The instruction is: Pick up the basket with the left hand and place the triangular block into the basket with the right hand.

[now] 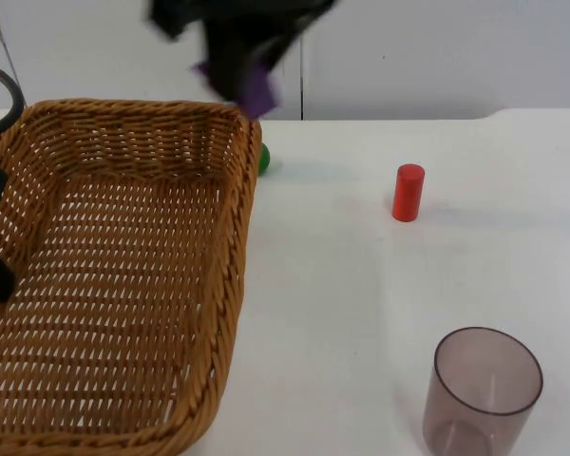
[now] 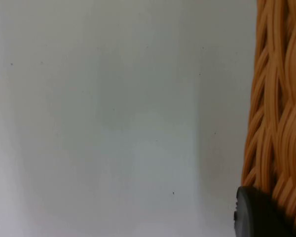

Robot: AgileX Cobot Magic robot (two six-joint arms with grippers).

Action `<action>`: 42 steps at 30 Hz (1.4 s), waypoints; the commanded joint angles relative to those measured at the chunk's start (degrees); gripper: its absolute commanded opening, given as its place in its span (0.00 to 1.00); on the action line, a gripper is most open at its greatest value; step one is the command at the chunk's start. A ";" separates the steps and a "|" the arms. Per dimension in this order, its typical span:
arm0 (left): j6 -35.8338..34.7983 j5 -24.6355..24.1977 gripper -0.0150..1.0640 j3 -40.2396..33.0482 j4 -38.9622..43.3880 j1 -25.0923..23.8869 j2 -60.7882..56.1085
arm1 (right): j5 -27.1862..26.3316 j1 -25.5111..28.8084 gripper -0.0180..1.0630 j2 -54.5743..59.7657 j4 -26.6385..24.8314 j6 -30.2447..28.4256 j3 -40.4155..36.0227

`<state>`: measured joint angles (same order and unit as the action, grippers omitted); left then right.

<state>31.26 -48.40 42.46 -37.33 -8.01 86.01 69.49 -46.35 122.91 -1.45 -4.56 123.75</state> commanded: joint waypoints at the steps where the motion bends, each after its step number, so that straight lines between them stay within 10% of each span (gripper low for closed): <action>1: 0.15 -0.71 0.01 0.01 -1.00 -0.07 -0.74 | -0.15 -0.92 0.02 2.30 -1.90 -0.38 3.18; 11: 0.15 -0.38 0.01 0.01 -1.02 -0.07 -0.74 | -4.58 -2.13 0.12 10.52 -4.71 1.09 6.01; 19: 0.15 -0.35 0.01 0.01 -1.02 -0.07 -0.74 | -8.20 -1.59 0.72 8.66 -4.70 1.29 6.01; 34: 0.15 0.17 0.01 0.01 -0.78 -0.07 -0.74 | -5.13 2.43 0.73 -11.01 0.15 1.56 4.86; 42: 0.15 1.25 0.01 0.01 -0.78 -0.07 -0.74 | -10.29 2.43 0.73 -26.03 2.76 2.56 -12.40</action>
<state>31.35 -46.70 42.46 -37.22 -8.01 86.01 60.26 -44.06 98.79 0.90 -2.19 112.27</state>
